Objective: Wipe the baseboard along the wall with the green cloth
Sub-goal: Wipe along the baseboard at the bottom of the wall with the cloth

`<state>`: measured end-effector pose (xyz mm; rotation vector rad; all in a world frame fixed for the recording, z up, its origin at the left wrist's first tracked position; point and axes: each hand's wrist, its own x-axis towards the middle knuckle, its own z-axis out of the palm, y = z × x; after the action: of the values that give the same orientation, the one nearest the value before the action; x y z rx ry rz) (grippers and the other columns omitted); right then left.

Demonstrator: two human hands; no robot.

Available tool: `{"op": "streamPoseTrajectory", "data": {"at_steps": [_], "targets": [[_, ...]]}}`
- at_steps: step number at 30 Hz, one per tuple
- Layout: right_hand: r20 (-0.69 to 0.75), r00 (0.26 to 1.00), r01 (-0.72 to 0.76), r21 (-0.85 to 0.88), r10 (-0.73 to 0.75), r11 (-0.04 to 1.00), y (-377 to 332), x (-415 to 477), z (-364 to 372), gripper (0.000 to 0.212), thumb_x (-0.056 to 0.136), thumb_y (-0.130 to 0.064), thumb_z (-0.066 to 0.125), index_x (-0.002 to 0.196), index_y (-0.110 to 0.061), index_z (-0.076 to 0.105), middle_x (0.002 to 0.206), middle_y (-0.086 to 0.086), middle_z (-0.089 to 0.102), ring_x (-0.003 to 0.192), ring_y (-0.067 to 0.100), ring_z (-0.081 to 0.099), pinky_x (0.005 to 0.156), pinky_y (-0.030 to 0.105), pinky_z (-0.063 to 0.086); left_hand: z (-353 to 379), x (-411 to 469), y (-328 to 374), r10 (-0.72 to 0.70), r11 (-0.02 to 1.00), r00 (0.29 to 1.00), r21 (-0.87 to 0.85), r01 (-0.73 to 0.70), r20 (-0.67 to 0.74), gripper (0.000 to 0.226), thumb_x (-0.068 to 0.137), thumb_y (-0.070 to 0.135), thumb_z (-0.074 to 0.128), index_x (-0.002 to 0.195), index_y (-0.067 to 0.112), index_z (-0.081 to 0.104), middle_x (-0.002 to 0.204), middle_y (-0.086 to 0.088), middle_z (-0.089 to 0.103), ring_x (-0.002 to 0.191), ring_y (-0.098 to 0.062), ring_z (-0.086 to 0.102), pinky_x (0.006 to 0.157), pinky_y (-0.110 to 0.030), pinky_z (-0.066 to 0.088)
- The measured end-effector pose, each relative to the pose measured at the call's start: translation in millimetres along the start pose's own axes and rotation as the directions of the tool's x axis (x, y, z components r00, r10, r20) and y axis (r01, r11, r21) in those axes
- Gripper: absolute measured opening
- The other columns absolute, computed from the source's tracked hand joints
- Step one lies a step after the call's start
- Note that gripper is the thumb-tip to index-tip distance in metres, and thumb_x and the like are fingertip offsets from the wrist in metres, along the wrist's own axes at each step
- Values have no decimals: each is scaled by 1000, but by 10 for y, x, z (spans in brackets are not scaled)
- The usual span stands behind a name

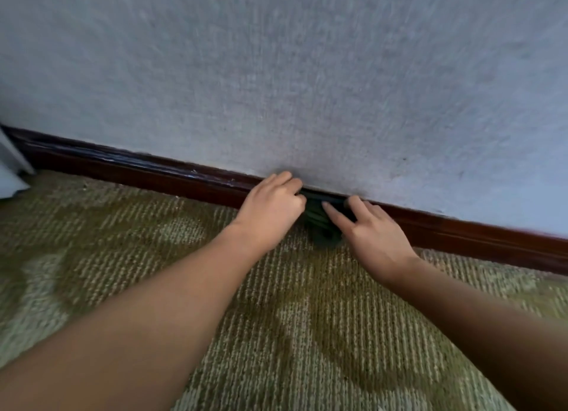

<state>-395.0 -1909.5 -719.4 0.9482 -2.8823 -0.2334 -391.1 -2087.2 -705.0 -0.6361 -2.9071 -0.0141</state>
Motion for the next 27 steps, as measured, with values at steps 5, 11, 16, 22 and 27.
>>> {"op": "streamPoseTrajectory", "data": {"at_steps": [5, 11, 16, 22, 27], "targets": [[42, 999, 7, 47, -9, 999, 22, 6, 21, 67, 55, 0, 82, 118, -7, 62, 97, 22, 62, 81, 36, 64, 69, 35, 53, 21, 1, 28, -53, 998, 992, 42, 49, 111, 28, 91, 10, 40, 112, 6, 60, 118, -9, 50, 118, -23, 37, 95, -30, 28], [33, 999, 25, 38, -26, 999, 28, 62, 59, 68, 77, -11, 67, 139, -14, 40, 119, 19, 47, 100, 32, 54, 84, 30, 45, -17, 44, 73, -132, 991, 982, 9, 132, 137, 28, 89, 8, 44, 113, 8, 59, 116, -6, 50, 116, -21, 38, 93, -26, 28], [91, 996, -36, 89, 28, 995, -36, -26, 160, 64, 91, -12, 47, 147, -19, 16, 126, 13, 33, 109, 29, 43, 92, 33, 36, 26, 0, 117, -170, 985, 975, 12, 170, 143, 26, 89, 7, 44, 110, 6, 59, 116, -8, 51, 116, -23, 39, 94, -26, 28], [-62, 998, -32, -31, 31, 999, 4, -107, 18, 70, 34, -8, 90, 102, -10, 72, 75, 13, 60, 56, 25, 57, 48, 24, 46, -3, -109, 238, 70, 996, 997, 58, -72, 29, 24, 37, 3, 87, 50, 4, 67, 60, -10, 62, 60, -25, 63, 55, -22, 50], [-95, 993, -68, -47, 63, 997, 89, -133, -23, 69, 36, 0, 88, 103, -7, 71, 71, 16, 57, 53, 29, 55, 47, 25, 45, 32, 4, 216, 118, 992, 991, 61, -114, -58, 20, 46, 3, 86, 56, 4, 69, 64, -9, 63, 64, -25, 63, 58, -24, 49]]}}
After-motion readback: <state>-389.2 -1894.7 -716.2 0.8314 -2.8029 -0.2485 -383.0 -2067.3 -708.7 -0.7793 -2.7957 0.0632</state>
